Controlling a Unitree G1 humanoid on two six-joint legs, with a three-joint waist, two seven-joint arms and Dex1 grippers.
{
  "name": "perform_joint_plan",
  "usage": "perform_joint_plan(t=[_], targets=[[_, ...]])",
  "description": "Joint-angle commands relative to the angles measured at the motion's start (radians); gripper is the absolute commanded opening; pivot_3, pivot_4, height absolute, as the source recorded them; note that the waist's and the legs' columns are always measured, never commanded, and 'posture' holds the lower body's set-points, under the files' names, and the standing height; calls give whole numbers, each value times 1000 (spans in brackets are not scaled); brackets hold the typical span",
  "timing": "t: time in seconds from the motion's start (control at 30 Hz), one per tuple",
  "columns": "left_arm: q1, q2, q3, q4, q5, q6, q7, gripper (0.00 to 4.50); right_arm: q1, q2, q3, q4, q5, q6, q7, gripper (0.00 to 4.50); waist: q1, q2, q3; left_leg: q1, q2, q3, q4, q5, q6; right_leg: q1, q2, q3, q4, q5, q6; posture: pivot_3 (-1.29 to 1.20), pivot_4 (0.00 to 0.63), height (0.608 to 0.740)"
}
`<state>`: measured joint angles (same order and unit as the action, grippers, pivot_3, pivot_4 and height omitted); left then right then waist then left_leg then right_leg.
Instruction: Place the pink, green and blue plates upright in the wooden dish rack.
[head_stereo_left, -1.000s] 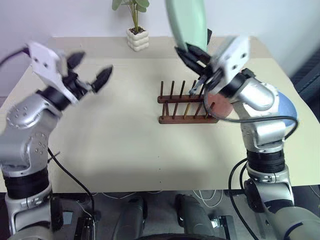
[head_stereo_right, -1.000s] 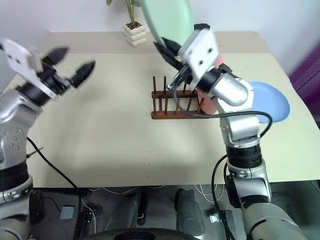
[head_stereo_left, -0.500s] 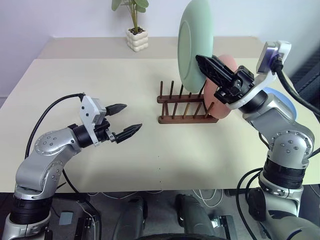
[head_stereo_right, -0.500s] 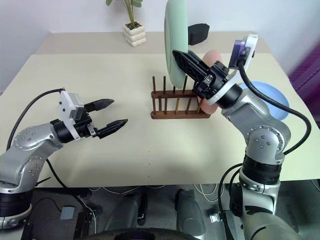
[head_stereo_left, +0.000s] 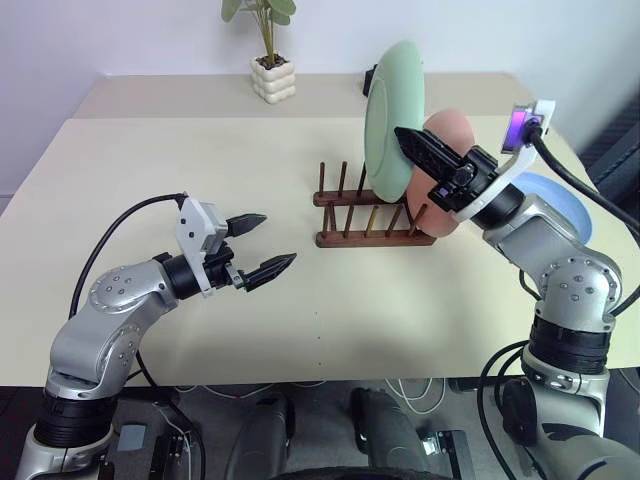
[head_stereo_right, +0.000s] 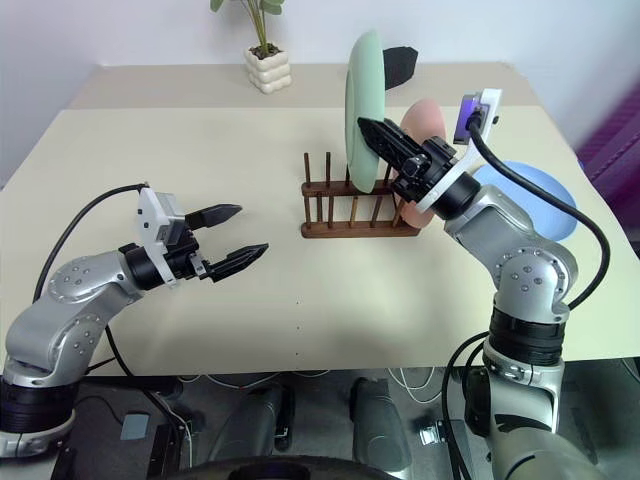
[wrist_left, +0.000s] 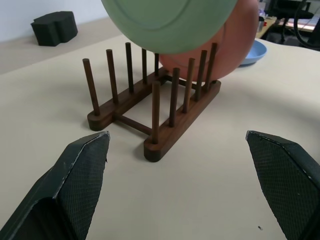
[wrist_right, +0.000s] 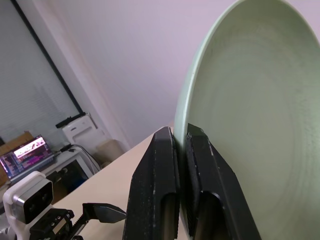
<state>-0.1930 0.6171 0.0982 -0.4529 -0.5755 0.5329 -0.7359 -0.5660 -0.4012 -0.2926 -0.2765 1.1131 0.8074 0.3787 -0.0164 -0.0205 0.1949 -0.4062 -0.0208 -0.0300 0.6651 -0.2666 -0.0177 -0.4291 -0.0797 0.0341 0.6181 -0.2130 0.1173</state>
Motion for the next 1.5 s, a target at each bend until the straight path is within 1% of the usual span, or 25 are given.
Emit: perform_joint_plan(t=[0.03, 0.4, 0.67, 0.7, 0.73, 0.77, 0.8, 0.9, 0.93, 1.27, 1.33, 1.43, 1.5], targets=[[5, -3, 12, -39, 1, -24, 7, 4478, -26, -8, -30, 2, 38, -6, -7, 0, 0, 0, 0, 0, 0, 0, 0, 0, 0, 0, 0, 0, 0, 0, 0, 0, 150, 733], [-4, 1, 9, -29, 4, -28, 7, 4478, -17, -2, -43, 56, 85, 17, -87, 0, 0, 0, 0, 0, 0, 0, 0, 0, 0, 0, 0, 0, 0, 0, 0, 0, 150, 733], [-8, 5, 7, -17, 11, -32, 2, 4478, -3, 5, -46, 65, 92, 15, -111, 0, 0, 0, 0, 0, 0, 0, 0, 0, 0, 0, 0, 0, 0, 0, 0, 0, 150, 733], [-8, 6, 6, -16, 12, -33, 3, 4500, -3, 6, -46, 66, 95, 14, -111, 699, 0, 0, 0, 0, 0, 0, 0, 0, 0, 0, 0, 0, 0, 0, 0, 0, 150, 733], [-8, 6, 6, -15, 12, -35, 2, 4500, -4, 7, -45, 66, 95, 13, -111, 977, 0, 0, 0, 0, 0, 0, 0, 0, 0, 0, 0, 0, 0, 0, 0, 0, 150, 733], [-8, 6, 6, -14, 12, -36, 2, 4500, -4, 7, -46, 66, 95, 12, -111, 1507, 0, 0, 0, 0, 0, 0, 0, 0, 0, 0, 0, 0, 0, 0, 0, 0, 150, 733], [-8, 6, 6, -13, 13, -36, 2, 4500, -5, 8, -45, 66, 94, 10, -111, 1877, 0, 0, 0, 0, 0, 0, 0, 0, 0, 0, 0, 0, 0, 0, 0, 0, 150, 733], [-7, 5, 6, -12, 14, -37, 1, 4500, -8, 5, -43, 62, 84, 2, -106, 3398, 0, 0, 0, 0, 0, 0, 0, 0, 0, 0, 0, 0, 0, 0, 0, 0, 150, 733], [-5, 4, 6, -13, 14, -38, 2, 4500, -9, 3, -44, 58, 80, -4, -103, 3762, 0, 0, 0, 0, 0, 0, 0, 0, 0, 0, 0, 0, 0, 0, 0, 0, 150, 733], [-3, -5, 1, -11, 15, -43, 3, 4500, -64, -38, -39, 19, 50, -49, -68, 3762, 0, 0, 0, 0, 0, 0, 0, 0, 0, 0, 0, 0, 0, 0, 0, 0, 150, 733], [-2, -7, 1, -12, 15, -43, 3, 4500, -84, -68, -31, -8, 28, -60, -35, 3762, 1, 0, 0, 0, 0, 0, 0, 0, 0, 0, 0, 0, 0, 0, 0, 0, 150, 733], [-1, -9, 1, -12, 16, -43, 3, 4500, -106, -149, -28, -46, -35, -99, 51, 3762, 2, 1, 0, 0, 0, 0, 0, 0, 0, 0, 0, 0, -1, 0, 0, 0, 150, 733], [-2, -10, 0, -12, 18, -44, 2, 4500, -103, -237, -40, -37, -96, -135, 140, 3762, 4, 0, 0, 0, 0, 0, 0, 0, 0, 0, 0, 0, -1, 0, 0, 0, 150, 733]])
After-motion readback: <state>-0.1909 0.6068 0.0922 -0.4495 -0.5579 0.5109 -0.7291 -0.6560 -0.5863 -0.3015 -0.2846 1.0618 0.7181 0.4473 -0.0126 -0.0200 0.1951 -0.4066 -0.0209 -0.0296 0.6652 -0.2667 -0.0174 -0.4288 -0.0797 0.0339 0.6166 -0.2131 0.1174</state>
